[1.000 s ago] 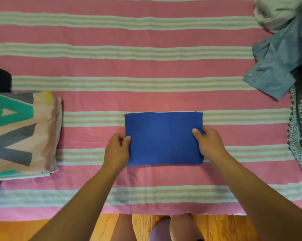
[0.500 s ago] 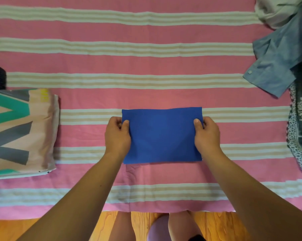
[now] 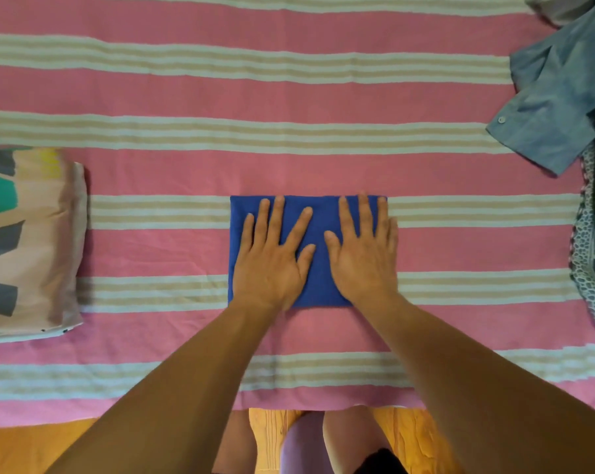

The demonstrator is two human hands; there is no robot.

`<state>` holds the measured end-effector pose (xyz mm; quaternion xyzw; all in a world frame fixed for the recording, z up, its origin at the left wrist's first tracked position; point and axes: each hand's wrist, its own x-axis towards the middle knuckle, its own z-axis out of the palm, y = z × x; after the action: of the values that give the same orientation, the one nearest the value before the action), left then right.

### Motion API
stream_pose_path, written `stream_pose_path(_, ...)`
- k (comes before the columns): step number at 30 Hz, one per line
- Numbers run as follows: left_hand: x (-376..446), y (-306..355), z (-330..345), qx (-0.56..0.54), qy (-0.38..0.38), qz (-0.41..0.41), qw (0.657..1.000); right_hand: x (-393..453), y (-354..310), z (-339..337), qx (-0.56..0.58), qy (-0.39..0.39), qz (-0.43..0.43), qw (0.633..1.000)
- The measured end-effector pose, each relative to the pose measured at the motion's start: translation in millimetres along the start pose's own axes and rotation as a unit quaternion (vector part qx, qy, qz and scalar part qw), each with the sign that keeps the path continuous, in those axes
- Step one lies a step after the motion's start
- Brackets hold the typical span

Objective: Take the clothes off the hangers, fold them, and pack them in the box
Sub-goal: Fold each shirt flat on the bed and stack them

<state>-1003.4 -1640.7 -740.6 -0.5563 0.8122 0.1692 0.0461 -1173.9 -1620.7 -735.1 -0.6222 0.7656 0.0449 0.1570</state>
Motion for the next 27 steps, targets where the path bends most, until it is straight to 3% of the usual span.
stream_pose_path(2, 13, -17, -3, 0.023, 0.001, 0.001, 1.000, 19, 29, -1, -0.028, -0.015, 0.014, 0.999)
stream_pose_path(4, 17, -30, -13, 0.019, -0.012, -0.075, 0.997, 31, 41, -14, -0.021, -0.046, 0.051, 0.997)
stream_pose_path(7, 8, -35, -44, -0.160, 0.032, -0.240, 0.957, 20, 36, -32, 0.073, -0.051, 0.123, 0.988)
stream_pose_path(9, -1, -31, -61, -0.344, 0.047, -0.346, 0.872, 0, 31, -35, 0.180, -0.065, 0.187, 0.964)
stream_pose_path(11, -7, -27, -66, -0.439, -0.023, -0.414, 0.797, -20, 25, -35, 0.285, -0.099, 0.251, 0.920)
stream_pose_path(12, -9, -28, -67, -0.477, -0.067, -0.421, 0.769, -25, 22, -37, 0.337, -0.113, 0.289, 0.889)
stream_pose_path(14, -14, -31, -76, -0.587, -0.137, -0.422, 0.677, -27, 24, -48, 0.449, -0.143, 0.352, 0.809)
stream_pose_path(16, -31, -40, -97, -0.668, -0.157, -0.400, 0.607, -30, 19, -71, 0.537, -0.202, 0.356, 0.738)
stream_pose_path(18, -63, -51, -123, -0.724, -0.142, -0.402, 0.541, -34, 4, -98, 0.569, -0.269, 0.311, 0.712)
stream_pose_path(22, -153, -86, -152, -0.810, -0.048, -0.425, 0.401, -30, -72, -139, 0.550, -0.390, 0.170, 0.719)
stream_pose_path(24, -190, -111, -165, -0.827, 0.027, -0.434, 0.357, -16, -132, -155, 0.479, -0.422, 0.070, 0.767)
stream_pose_path(27, -220, -152, -188, -0.840, 0.136, -0.421, 0.313, 15, -229, -178, 0.356, -0.389, -0.078, 0.846)
